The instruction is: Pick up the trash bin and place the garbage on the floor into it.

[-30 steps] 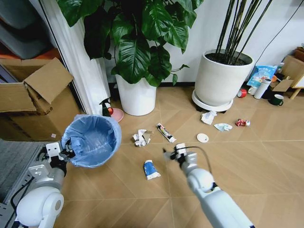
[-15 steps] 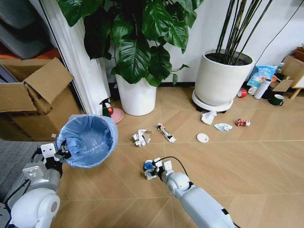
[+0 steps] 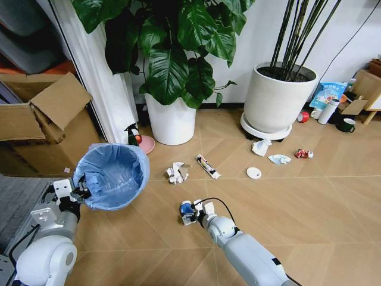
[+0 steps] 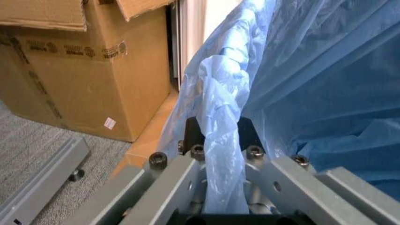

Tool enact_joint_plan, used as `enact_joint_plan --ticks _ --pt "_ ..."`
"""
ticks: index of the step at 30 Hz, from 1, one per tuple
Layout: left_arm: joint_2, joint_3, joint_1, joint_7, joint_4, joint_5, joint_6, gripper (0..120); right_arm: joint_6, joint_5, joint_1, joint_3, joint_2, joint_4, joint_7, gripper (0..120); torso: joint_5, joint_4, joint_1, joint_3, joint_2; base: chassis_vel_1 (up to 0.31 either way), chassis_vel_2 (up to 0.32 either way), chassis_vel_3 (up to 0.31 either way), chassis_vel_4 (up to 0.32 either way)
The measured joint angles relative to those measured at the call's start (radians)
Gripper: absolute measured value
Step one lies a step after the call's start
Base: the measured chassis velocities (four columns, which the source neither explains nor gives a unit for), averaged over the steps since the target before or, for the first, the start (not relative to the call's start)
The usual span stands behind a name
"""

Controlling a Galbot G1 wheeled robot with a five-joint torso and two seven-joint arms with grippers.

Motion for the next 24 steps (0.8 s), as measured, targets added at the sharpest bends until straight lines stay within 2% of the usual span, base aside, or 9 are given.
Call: enact_joint_plan --ticks 4,7,8,11,12,16,17,20,24 --pt "0.002 0.002 0.000 0.000 0.000 0.000 0.001 0 0.009 -0.003 -0.004 0.006 0.007 -0.013 -0.006 73 0.0000 0.0000 0.000 0.000 0.000 0.000 0.000 0.000 0.000" --pt "0.002 0.006 0.000 -0.001 0.000 0.000 0.001 0 0.015 -0.005 -0.010 0.010 0.012 -0.022 -0.006 58 0.0000 0.0000 0.000 0.000 0.000 0.000 0.000 0.000 0.000" --pt "0.002 0.006 0.000 -0.001 0.000 0.000 0.001 0 0.015 -0.005 -0.010 0.010 0.012 -0.022 -0.006 58 0.0000 0.0000 0.000 0.000 0.000 0.000 0.000 0.000 0.000" --pt "0.002 0.010 0.003 -0.002 -0.001 0.000 0.001 0 0.020 -0.005 -0.012 0.017 0.017 -0.033 -0.006 43 0.0000 0.0000 0.000 0.000 0.000 0.000 0.000 0.000 0.000" --pt "0.002 0.010 0.003 -0.002 -0.001 0.000 0.001 0 0.020 -0.005 -0.012 0.017 0.017 -0.033 -0.006 43 0.0000 0.0000 0.000 0.000 0.000 0.000 0.000 0.000 0.000" --pt "0.006 0.010 0.004 -0.003 -0.005 0.000 0.002 0 0.024 -0.007 -0.010 0.025 0.020 -0.045 -0.006 26 0.0000 0.0000 0.000 0.000 0.000 0.000 0.000 0.000 0.000" --pt "0.006 0.010 0.004 -0.003 -0.005 0.000 0.002 0 0.024 -0.007 -0.010 0.025 0.020 -0.045 -0.006 26 0.0000 0.0000 0.000 0.000 0.000 0.000 0.000 0.000 0.000" --pt "0.007 0.010 0.007 -0.004 -0.008 0.000 0.002 0 0.028 -0.008 -0.011 0.032 0.024 -0.049 -0.001 11 0.0001 0.0001 0.000 0.000 0.000 0.000 0.000 0.000 0.000" --pt "0.009 0.009 0.009 -0.005 -0.011 0.000 0.004 0 0.030 -0.007 -0.014 0.041 0.025 -0.044 0.011 3 0.0002 0.0002 0.000 0.000 0.000 0.000 0.000 0.000 0.000"
